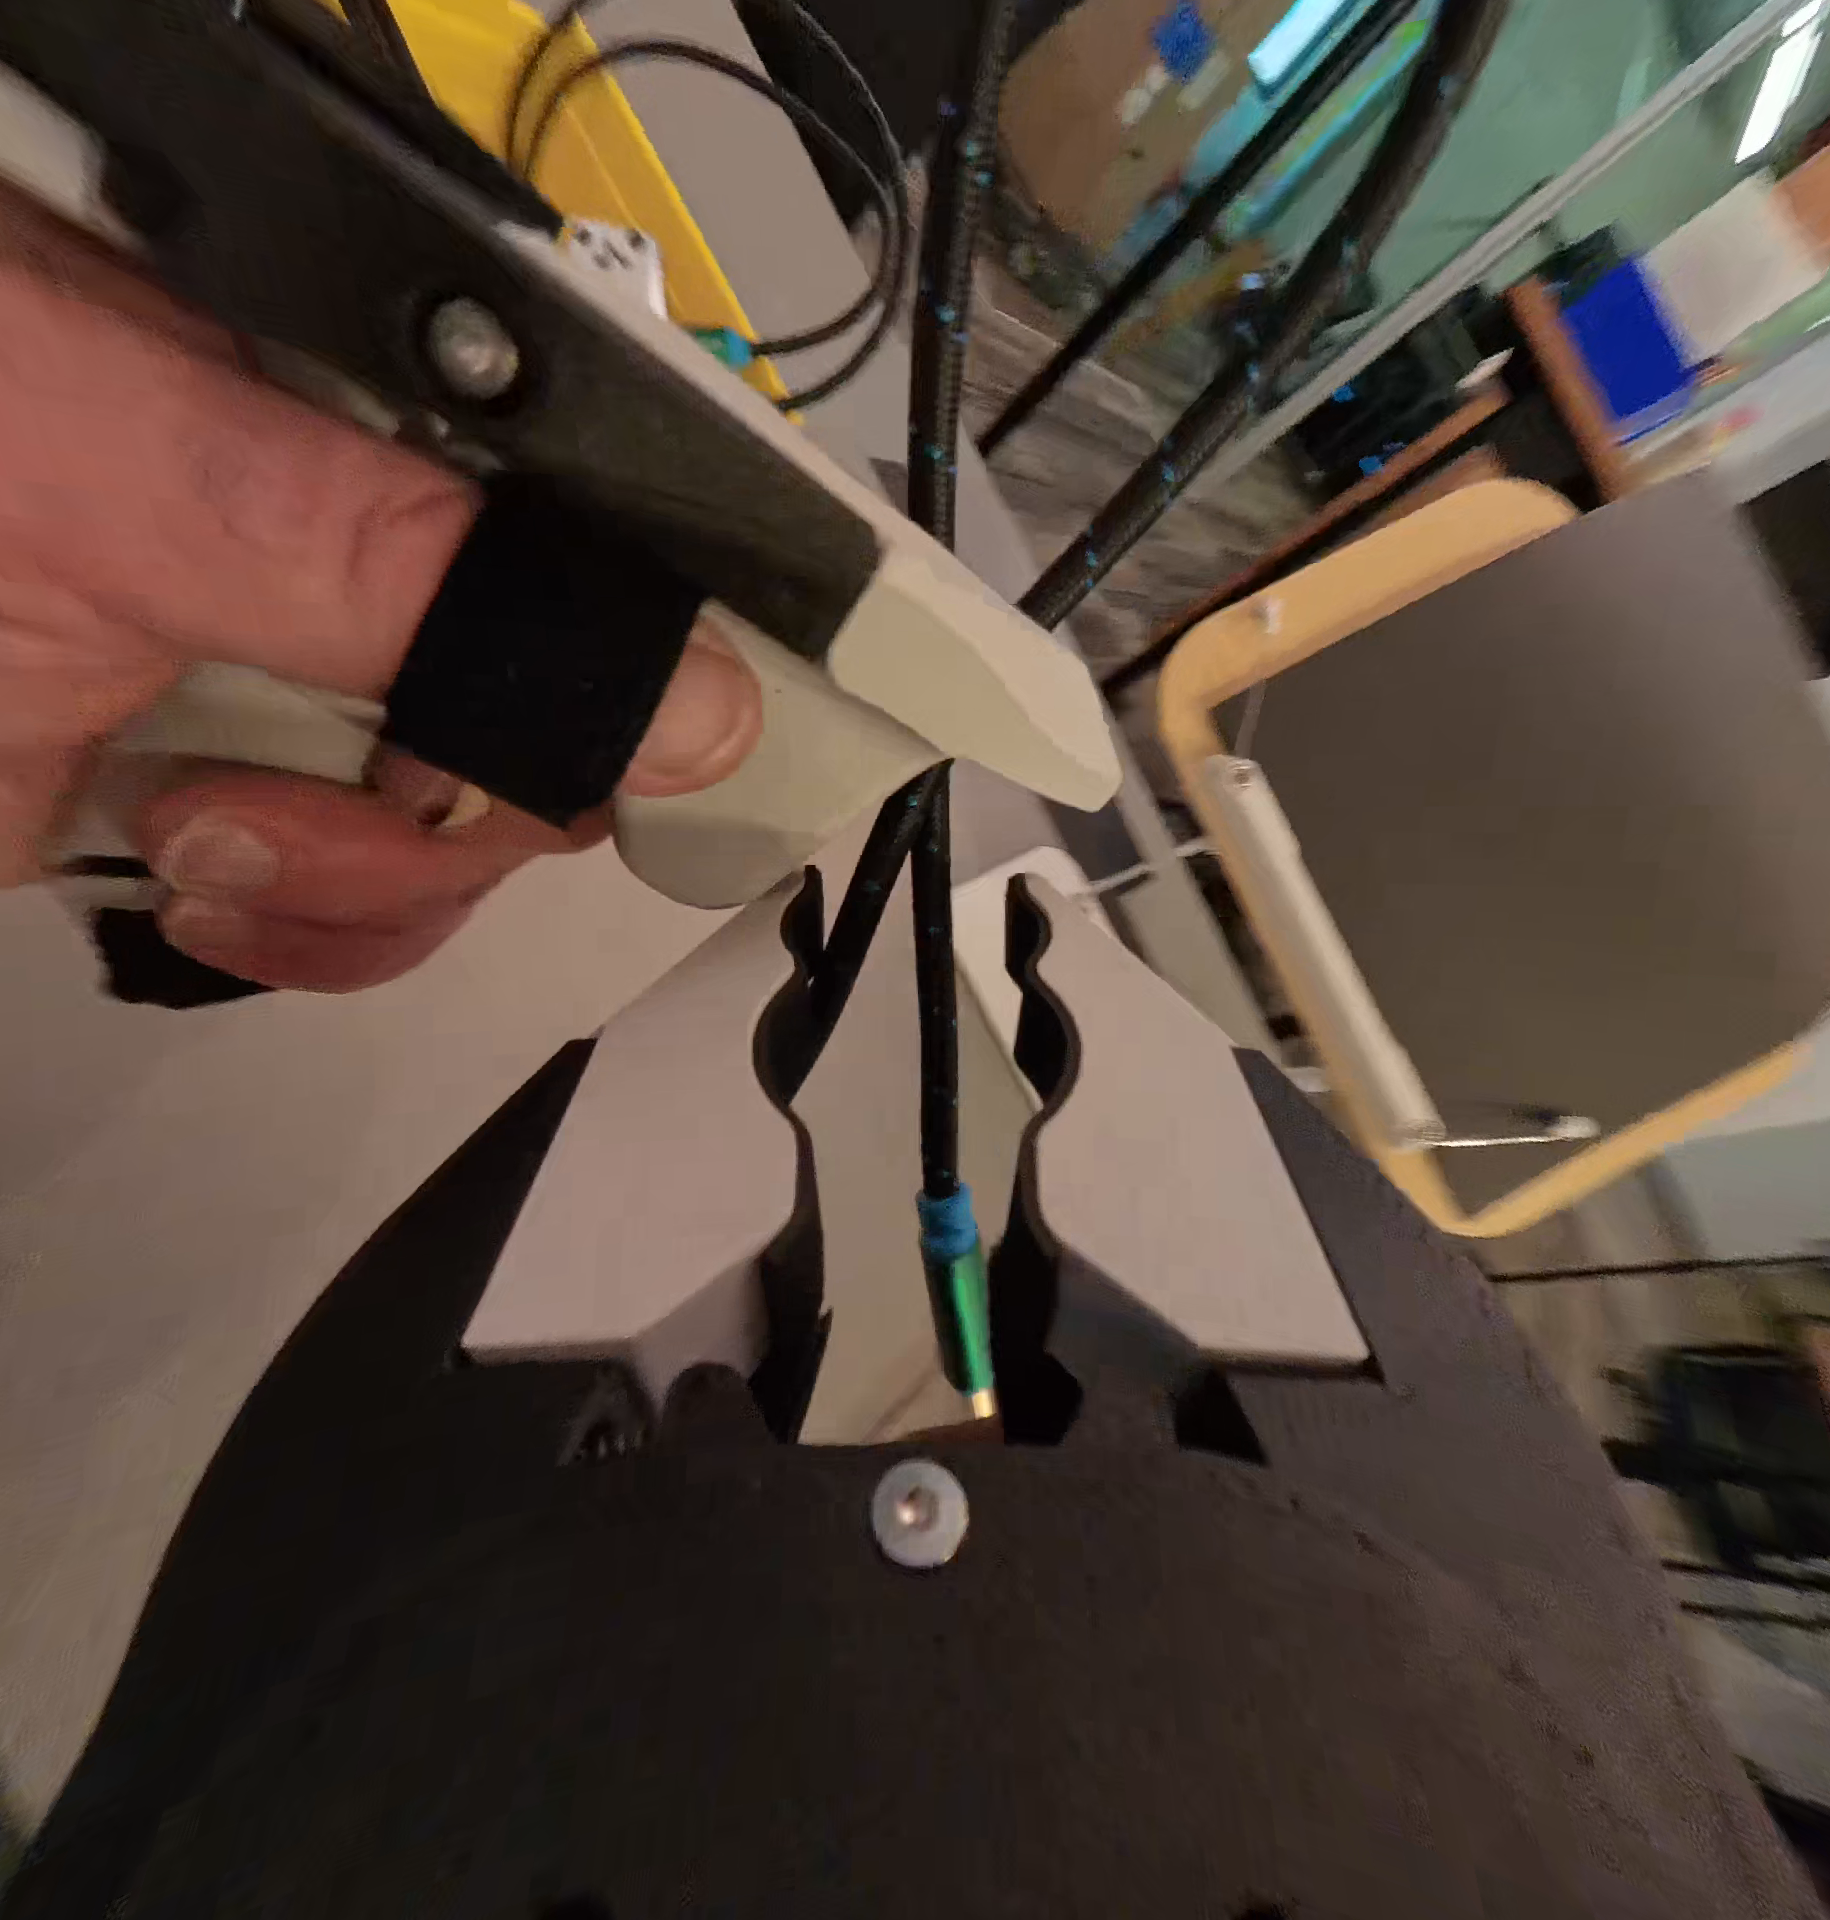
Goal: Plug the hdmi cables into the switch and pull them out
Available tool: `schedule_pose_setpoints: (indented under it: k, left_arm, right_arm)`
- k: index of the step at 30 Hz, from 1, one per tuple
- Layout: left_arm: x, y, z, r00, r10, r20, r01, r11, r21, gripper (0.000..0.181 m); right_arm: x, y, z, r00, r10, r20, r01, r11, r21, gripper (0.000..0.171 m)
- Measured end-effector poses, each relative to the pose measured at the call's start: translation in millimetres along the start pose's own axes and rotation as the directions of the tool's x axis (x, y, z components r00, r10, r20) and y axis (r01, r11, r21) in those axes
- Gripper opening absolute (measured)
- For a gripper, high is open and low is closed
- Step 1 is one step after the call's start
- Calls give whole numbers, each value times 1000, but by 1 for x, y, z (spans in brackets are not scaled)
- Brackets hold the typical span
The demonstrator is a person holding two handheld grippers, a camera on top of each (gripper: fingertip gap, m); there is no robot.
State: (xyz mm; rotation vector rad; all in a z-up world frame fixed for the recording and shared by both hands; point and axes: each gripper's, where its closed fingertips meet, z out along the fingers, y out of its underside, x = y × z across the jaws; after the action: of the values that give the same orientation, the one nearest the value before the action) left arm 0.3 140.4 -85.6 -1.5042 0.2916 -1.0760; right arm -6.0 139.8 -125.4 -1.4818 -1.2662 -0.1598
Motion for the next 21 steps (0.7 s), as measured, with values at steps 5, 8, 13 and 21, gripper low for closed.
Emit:
schedule_pose_setpoints:
  k: [5, 8, 13, 21]
  left_arm:
    - [4, 3, 0, 999, 35, -26, -35, 999, -11, 6]
    - [9, 5, 0, 995, 56, -79, -58, 998, -23, 3]
    - [22, 12, 4, 980, 59, -189, -73, 995, -66, 3]
    - [24, 11, -8, 917, 294, -270, -325, 942, -80, 37]
  right_arm:
    - [-6, 4, 3, 999, -17, 31, 18, 999, -28, 26]
    - [-14, 5, -1, 971, 115, 211, -117, 993, -1, 14]
    - [-26, 8, -13, 835, 261, 485, -296, 955, -5, 3]
    - [-26, 16, -23, 680, 325, 658, -385, 921, -58, 3]
